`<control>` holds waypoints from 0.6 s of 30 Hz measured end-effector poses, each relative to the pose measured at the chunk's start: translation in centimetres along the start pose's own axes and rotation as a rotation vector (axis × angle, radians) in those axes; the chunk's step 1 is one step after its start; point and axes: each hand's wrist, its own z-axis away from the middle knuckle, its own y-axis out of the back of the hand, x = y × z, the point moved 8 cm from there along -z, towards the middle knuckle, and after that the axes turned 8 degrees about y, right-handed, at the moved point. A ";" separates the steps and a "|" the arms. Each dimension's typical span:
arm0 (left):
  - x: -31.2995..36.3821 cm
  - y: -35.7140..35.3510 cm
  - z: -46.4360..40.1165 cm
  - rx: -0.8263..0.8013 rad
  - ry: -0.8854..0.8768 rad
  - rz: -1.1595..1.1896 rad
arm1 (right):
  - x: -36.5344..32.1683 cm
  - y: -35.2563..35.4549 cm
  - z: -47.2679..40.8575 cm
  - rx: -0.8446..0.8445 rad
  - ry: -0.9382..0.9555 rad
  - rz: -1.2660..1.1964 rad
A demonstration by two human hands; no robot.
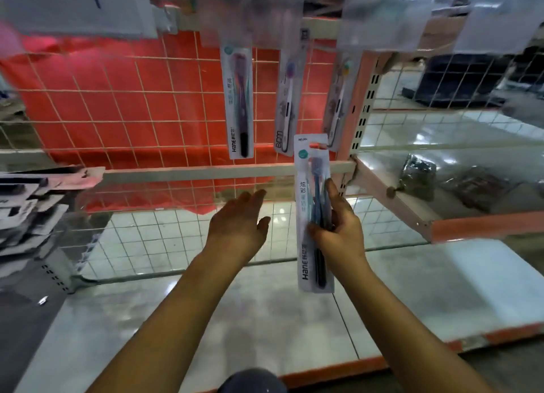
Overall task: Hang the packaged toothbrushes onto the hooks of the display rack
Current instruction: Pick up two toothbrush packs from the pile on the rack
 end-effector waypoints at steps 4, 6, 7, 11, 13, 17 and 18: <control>2.5 2.1 1.0 -0.156 -0.031 -0.016 | -1.5 1.1 0.9 -0.123 -0.198 -0.013; 4.1 3.3 1.5 -0.302 -0.061 -0.002 | -2.6 2.8 1.3 -0.184 -0.327 -0.012; 5.0 4.1 2.0 -0.348 -0.082 -0.006 | -3.4 3.6 1.7 -0.220 -0.373 -0.006; 8.5 8.2 4.4 -0.453 -0.140 -0.029 | -7.5 6.9 3.3 -0.350 -0.470 0.085; 9.6 10.4 5.8 -0.488 -0.122 -0.030 | -9.6 8.6 4.2 -0.397 -0.506 0.121; 11.2 14.8 8.4 -0.572 -0.084 -0.088 | -13.7 12.3 6.5 -0.453 -0.619 0.080; 11.4 15.7 8.9 -0.600 -0.077 -0.106 | -14.8 13.1 7.1 -0.487 -0.631 0.094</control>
